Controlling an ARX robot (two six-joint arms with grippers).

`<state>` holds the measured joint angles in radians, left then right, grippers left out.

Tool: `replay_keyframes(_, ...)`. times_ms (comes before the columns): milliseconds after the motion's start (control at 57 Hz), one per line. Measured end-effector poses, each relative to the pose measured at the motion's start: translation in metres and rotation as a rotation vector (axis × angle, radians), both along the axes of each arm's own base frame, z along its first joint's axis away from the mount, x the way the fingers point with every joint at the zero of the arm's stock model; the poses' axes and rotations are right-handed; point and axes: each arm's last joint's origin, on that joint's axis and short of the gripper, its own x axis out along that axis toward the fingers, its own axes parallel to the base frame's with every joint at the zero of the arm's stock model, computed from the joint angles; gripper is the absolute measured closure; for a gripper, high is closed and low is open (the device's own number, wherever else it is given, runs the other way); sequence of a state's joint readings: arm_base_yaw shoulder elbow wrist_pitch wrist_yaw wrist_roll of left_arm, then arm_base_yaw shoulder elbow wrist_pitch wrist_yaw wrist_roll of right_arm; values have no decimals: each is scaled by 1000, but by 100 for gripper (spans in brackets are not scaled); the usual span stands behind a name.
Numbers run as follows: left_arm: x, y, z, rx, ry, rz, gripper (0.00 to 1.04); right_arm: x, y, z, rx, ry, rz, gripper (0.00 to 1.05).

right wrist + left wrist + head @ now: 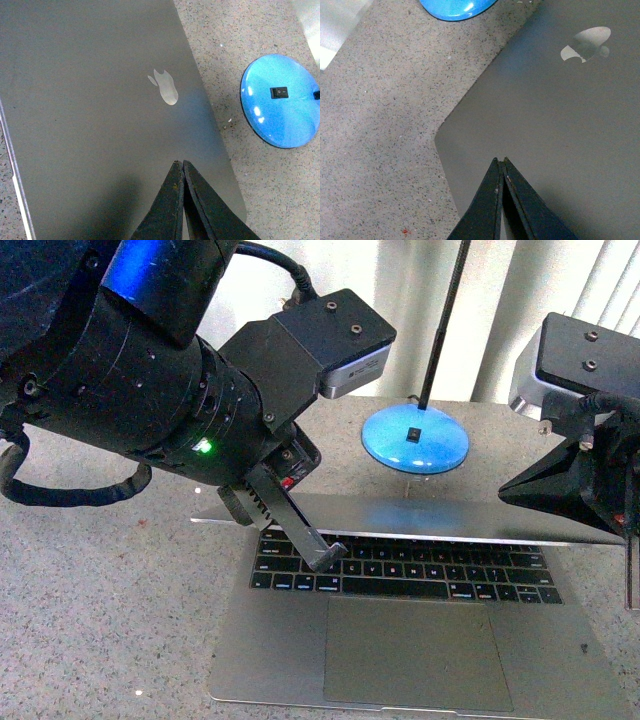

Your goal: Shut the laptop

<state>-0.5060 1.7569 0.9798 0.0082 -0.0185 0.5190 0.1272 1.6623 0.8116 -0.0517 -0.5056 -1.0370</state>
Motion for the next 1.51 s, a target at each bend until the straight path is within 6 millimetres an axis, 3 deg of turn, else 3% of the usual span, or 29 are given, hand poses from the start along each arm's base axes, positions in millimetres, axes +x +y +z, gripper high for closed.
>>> replay_keyframes(667,-7,3,-13,-34,42,-10,101,-3,6,-24,-17,34,25,102)
replay_keyframes(1509,-16,4,-40,-66,108,-6,101,-5,9,-40,-24,64,35,102)
